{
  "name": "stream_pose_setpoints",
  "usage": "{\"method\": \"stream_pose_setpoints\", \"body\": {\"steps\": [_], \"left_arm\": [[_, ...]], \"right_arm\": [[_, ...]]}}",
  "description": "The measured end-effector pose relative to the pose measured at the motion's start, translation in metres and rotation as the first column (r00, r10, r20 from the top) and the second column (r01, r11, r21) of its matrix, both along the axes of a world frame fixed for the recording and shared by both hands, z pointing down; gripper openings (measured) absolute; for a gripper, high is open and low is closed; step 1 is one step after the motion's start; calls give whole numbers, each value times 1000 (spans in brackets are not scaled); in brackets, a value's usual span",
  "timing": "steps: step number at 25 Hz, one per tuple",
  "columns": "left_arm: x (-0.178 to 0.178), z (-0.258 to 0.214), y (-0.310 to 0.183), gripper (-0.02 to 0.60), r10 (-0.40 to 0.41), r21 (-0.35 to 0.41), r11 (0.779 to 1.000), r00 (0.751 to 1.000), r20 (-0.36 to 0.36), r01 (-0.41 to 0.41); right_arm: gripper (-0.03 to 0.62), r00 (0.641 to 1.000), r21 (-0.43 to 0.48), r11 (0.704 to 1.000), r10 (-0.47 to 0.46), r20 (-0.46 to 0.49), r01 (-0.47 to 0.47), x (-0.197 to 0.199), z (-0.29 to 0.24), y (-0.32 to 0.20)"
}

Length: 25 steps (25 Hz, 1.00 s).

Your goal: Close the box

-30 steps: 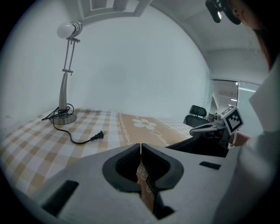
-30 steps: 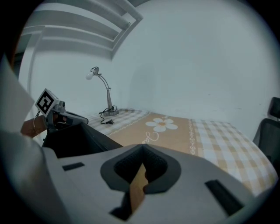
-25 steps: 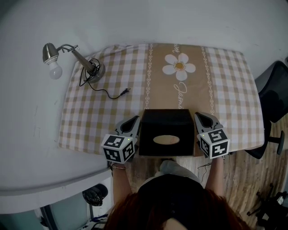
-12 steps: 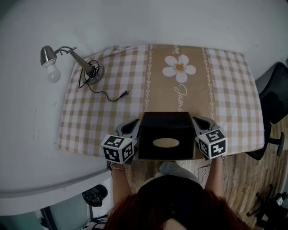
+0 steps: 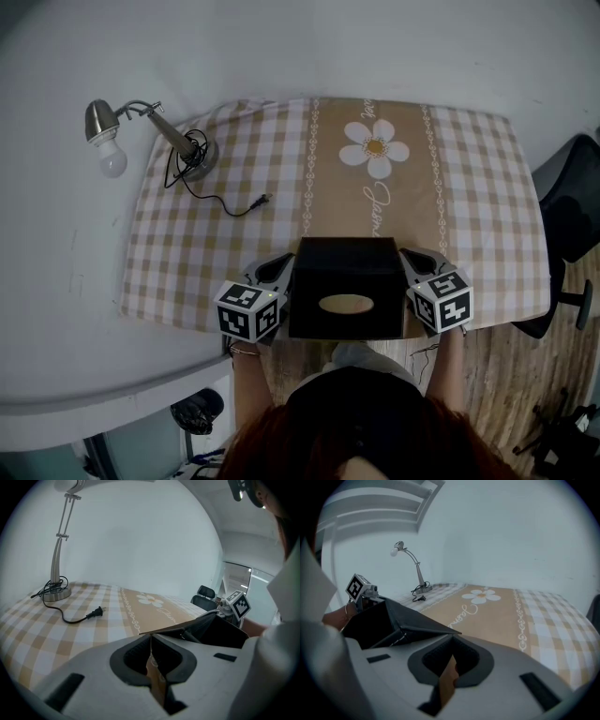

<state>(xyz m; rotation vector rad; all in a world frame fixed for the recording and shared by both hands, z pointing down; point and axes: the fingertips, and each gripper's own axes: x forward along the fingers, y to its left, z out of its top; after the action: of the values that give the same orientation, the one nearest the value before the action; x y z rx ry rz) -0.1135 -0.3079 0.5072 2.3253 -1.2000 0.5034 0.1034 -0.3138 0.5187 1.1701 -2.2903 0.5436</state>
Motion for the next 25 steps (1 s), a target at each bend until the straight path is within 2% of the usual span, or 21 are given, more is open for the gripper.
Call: {"method": "stream_pose_setpoints", "body": {"steps": [11,20,25], "left_arm": [[1,-4,-9,29,1,23,1000,1000,-9,-1],[0,-5,-16,29,0,29,1000,1000,3,0],[-4,-18,-26,29,-37,58,998,998,-43,40]], "right_arm": [[17,1000,22,1000,-3,31,3,-2,-9,-8],[17,1000,42,999,-17,3,17,-4,-13,-12],[17,1000,60,998,-7,-6,8,0,-16,-17]]}}
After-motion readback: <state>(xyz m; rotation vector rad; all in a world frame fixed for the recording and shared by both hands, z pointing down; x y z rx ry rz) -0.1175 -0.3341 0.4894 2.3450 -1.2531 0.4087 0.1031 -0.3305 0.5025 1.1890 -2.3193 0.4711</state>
